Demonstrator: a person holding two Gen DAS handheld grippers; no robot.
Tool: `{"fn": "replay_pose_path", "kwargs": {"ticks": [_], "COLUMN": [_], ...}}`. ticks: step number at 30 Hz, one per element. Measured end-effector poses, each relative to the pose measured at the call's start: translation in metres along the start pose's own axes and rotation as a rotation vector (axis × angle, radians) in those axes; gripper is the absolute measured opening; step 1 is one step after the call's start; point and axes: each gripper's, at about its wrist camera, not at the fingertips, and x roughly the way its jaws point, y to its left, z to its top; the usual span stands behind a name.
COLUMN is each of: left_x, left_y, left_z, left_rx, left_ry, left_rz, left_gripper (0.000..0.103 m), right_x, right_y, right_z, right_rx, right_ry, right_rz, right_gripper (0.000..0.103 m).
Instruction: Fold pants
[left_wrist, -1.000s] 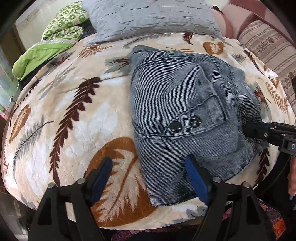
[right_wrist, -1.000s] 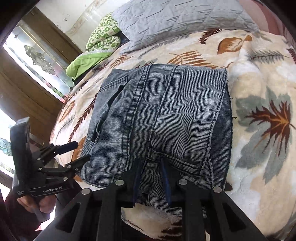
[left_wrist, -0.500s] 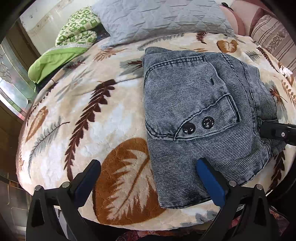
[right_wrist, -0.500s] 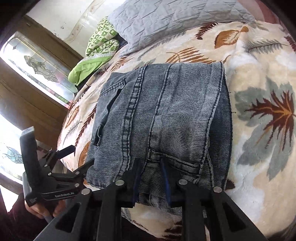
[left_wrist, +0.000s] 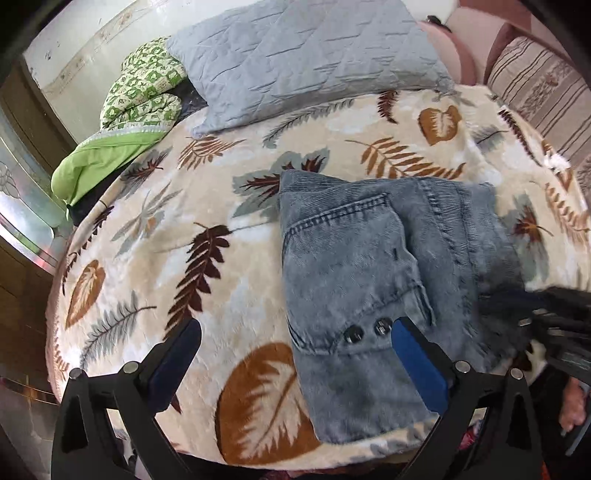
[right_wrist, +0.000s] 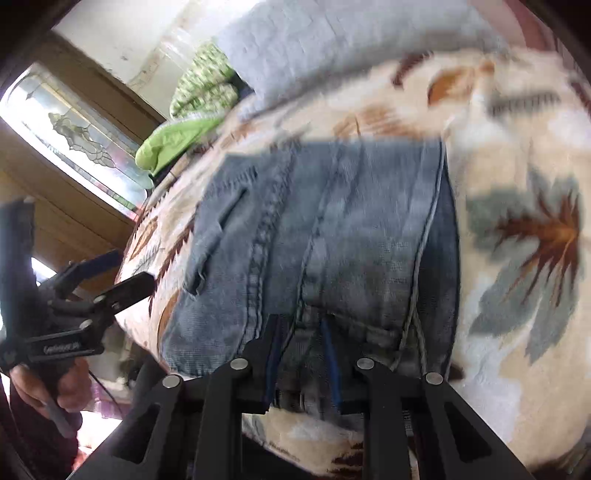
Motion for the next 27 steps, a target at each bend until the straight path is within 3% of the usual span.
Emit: {"fn": "replay_pose_path", "kwargs": {"ticks": [3,6,17,23,27], "left_x": [0.022,0.046,0.077,0.073,0.073], "left_y": [0.000,-0.005,-0.007,-0.026,-0.023], "left_z": [0.006,0.010,0.012,0.013,0.013], "left_rx": [-0.022,-0.033,-0.054,0.047,0.038], "left_ry": [0.042,0.084,0.097,0.057,0.059], "left_rz": [0.000,0.001,-0.040,0.060,0.060], "left_gripper": [0.102,0.102,0.103,0.103,0.103], "right_x": [-0.022,-0.028,0.015,0.026,0.030], "right_y": [0.008,-0.001,-0.025,-0.041,-0.040], "right_z": [0.005,0.008,0.024,0.026,0.026], "right_rx": [-0.038,0.011,0.080,0.123,0.109], "right_ry": [-0.132,-0.184,-0.071,-0.056,-0.053], "right_rz": [0.010,0.006,-0.075,-0.026,-0.028], "right_gripper": [0.025,0.025,0.026,0.026,0.026]}}
